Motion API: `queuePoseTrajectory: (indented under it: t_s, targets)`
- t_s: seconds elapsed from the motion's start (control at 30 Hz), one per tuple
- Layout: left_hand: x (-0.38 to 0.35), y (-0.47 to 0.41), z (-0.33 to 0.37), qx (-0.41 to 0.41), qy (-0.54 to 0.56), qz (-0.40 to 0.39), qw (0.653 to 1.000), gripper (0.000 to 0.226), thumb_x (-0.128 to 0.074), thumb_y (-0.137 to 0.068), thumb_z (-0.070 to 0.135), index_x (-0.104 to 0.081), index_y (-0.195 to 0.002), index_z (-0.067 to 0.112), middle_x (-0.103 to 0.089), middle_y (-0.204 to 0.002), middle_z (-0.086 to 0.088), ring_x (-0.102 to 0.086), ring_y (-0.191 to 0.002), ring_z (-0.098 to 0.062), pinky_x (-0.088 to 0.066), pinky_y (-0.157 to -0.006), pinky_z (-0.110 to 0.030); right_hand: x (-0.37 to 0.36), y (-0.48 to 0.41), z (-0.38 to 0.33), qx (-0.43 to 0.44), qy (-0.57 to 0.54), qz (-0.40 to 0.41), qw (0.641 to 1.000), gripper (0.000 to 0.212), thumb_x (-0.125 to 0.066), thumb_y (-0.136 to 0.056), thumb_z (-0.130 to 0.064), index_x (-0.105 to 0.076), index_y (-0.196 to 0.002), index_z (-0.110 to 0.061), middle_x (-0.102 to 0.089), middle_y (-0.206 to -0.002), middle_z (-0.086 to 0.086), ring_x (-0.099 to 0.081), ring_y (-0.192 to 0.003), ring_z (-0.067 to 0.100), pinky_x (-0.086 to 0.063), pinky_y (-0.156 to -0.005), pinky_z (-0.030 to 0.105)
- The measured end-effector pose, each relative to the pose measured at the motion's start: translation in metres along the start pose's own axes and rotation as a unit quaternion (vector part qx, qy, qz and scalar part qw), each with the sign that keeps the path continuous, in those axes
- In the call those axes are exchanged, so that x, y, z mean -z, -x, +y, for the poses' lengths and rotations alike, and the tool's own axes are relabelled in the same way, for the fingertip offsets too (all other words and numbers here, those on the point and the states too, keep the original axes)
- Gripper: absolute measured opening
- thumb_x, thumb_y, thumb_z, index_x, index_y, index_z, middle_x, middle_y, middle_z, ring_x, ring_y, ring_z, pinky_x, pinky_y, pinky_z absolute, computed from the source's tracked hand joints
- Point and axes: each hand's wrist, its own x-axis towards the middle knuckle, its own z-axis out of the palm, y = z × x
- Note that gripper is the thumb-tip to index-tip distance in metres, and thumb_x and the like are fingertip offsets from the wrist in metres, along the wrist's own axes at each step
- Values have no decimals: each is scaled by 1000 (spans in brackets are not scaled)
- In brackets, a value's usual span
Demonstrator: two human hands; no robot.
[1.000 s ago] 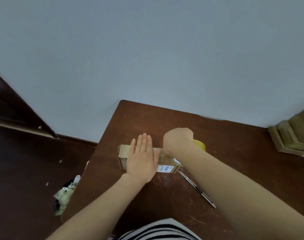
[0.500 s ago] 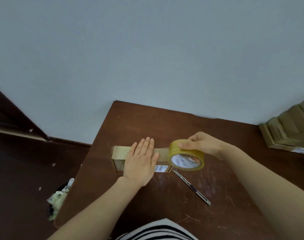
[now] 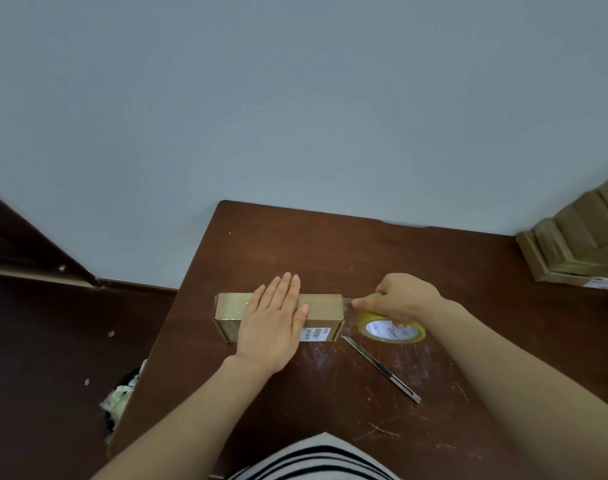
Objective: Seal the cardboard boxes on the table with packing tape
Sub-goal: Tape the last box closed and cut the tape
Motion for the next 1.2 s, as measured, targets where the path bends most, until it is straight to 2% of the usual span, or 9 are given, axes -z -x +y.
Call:
queuePoseTrajectory:
  t_s: [0.13,0.23,0.3,0.47,0.77,0.93,1.0,1.07,1.2]
  targets:
    - [3,2,0,3,-3,-10,1000,55,-15,-101,43,-20,-152,22,-24,-157,4,-14,-146,-12,6,-116,-28,-15,-4,-5,-7,11,-4,1000,56,-52,-78,-72,-55,-57,-20,-55,-47,-7,-57,-52,9,-39,-53,22]
    - [9,-13,12,48,-22,-43,998,48,-23,-98,42,-50,-129,20,-55,-132,0,-44,-128,-16,-5,-118,-35,-24,-5,-8,-5,10,1,1000,55,-50,-80,-70,-52,-55,-21,-52,-45,-8,-54,-50,8,-35,-49,22]
    - [10,-31,32,62,-27,-57,996,51,-20,-98,46,-56,-120,17,-62,-120,-2,-53,-117,-19,-11,-117,-39,-26,-6,-8,-1,2,2,1000,54,-50,-81,-69,-50,-54,-22,-49,-45,-8,-51,-48,9,-35,-48,23]
    - [-2,-39,48,9,-46,-43,998,44,-17,-102,38,-58,-104,22,-64,-106,3,-57,-99,-20,-36,-89,-34,-31,-7,-9,0,-17,-4,1000,53,-48,-84,-64,-50,-53,-21,-49,-45,-7,-51,-50,10,-35,-48,25]
    - [8,-39,-4,38,-58,-60,996,55,-5,-98,44,-56,-87,26,-68,-95,5,-61,-91,-17,-36,-87,-33,-35,-4,-6,-12,-52,-16,998,54,-48,-82,-68,-56,-61,-19,-56,-49,-6,-58,-57,11,-39,-54,23]
    - [15,-41,-27,24,33,-48,998,58,-12,-100,46,-54,-130,22,-61,-127,3,-53,-121,-14,-26,-112,-34,-37,-6,-8,-15,-49,-10,999,56,-49,-81,-69,-57,-58,-19,-55,-46,-6,-58,-54,10,-38,-52,24]
    - [21,-30,-47,49,-32,-5,998,69,-3,-97,50,-65,-109,23,-68,-102,3,-61,-107,-16,-37,-104,-35,-36,-9,-7,-12,-58,-8,998,57,-48,-80,-70,-59,-59,-18,-56,-42,-6,-58,-51,7,-38,-52,23]
    - [24,-23,-50,72,-40,-46,996,67,1,-95,47,-62,-84,26,-62,-78,7,-64,-85,-15,-41,-95,-35,-40,-10,-7,-12,-62,-11,998,55,-48,-81,-68,-58,-59,-18,-56,-40,-6,-58,-50,8,-40,-53,23]
    - [23,-28,-59,85,98,-37,991,56,-16,-102,40,-68,-107,22,-68,-103,6,-59,-102,-11,-28,-111,-32,-42,-10,-10,-9,-61,-5,998,54,-49,-83,-64,-49,-53,-19,-52,-40,-5,-57,-51,12,-43,-56,24]
